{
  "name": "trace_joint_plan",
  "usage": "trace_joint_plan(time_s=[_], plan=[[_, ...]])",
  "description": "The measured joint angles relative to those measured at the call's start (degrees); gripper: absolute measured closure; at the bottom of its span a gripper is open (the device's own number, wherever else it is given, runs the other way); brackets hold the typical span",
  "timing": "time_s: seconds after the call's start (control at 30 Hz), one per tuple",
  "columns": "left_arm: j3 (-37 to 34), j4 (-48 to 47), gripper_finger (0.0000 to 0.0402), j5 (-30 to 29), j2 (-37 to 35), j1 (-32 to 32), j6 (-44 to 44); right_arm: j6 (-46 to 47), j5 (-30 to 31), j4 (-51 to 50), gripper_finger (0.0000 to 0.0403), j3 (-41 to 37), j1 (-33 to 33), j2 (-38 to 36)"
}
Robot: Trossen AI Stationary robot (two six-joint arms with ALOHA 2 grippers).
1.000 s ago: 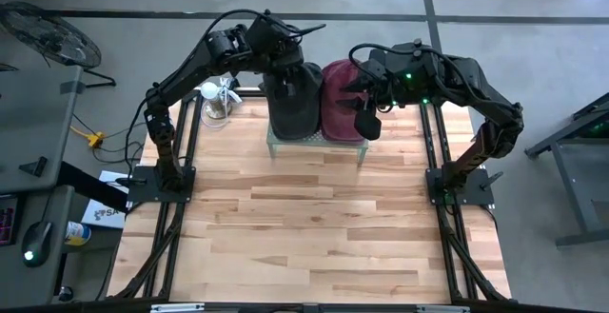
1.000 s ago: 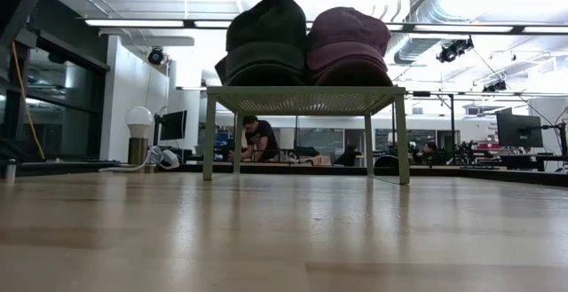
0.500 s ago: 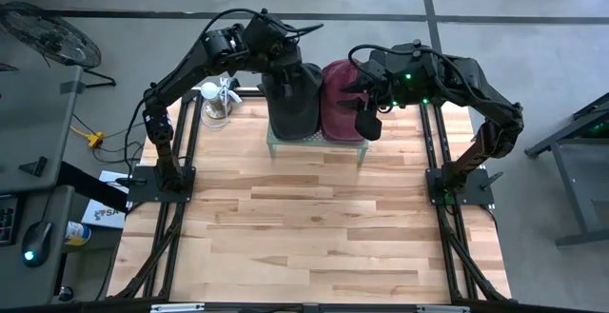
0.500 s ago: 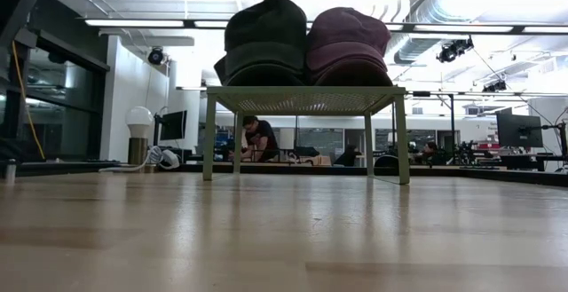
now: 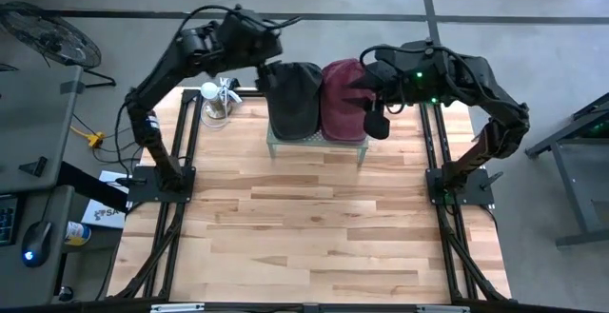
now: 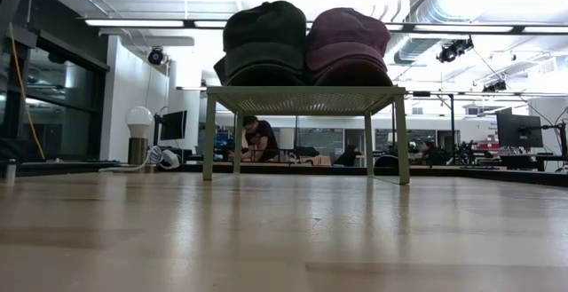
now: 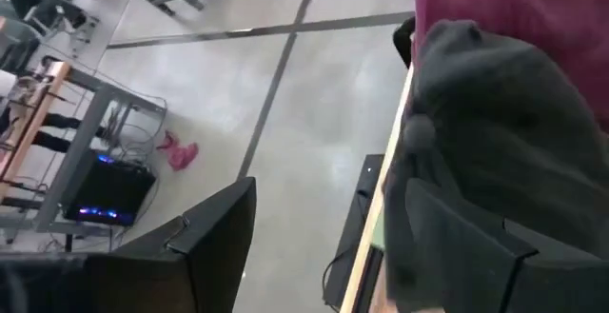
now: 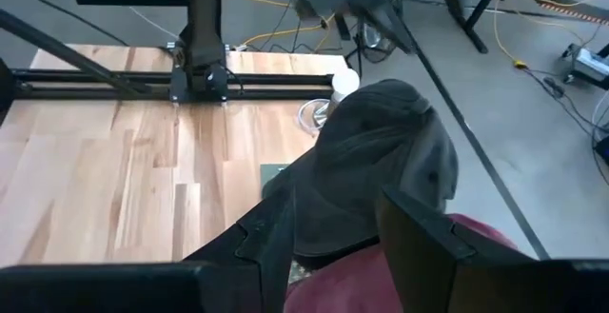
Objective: Pick & Place hat
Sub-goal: Return to Home Position
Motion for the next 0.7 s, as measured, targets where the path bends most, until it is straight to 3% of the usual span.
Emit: trace_joint_plan(time_s=[0.47,0.6,0.7], plan=[[0.02,-12.75,0.0134,9.1,-14.32,-0.94,-12.49,6.1,-0.3,-12.88,0.0263,0.0,0.05,-5.66],[-1.31,-16.59,0.0134,16.07,-17.88,-0.94,-13.2,6.49,-0.45,-11.19,0.0263,-0.81,0.78,-5.7],[-7.16,-15.83,0.0134,18.79,-21.98,-0.99,-14.23,7.87,-1.81,-5.71,0.0263,-7.35,1.31,-6.62]])
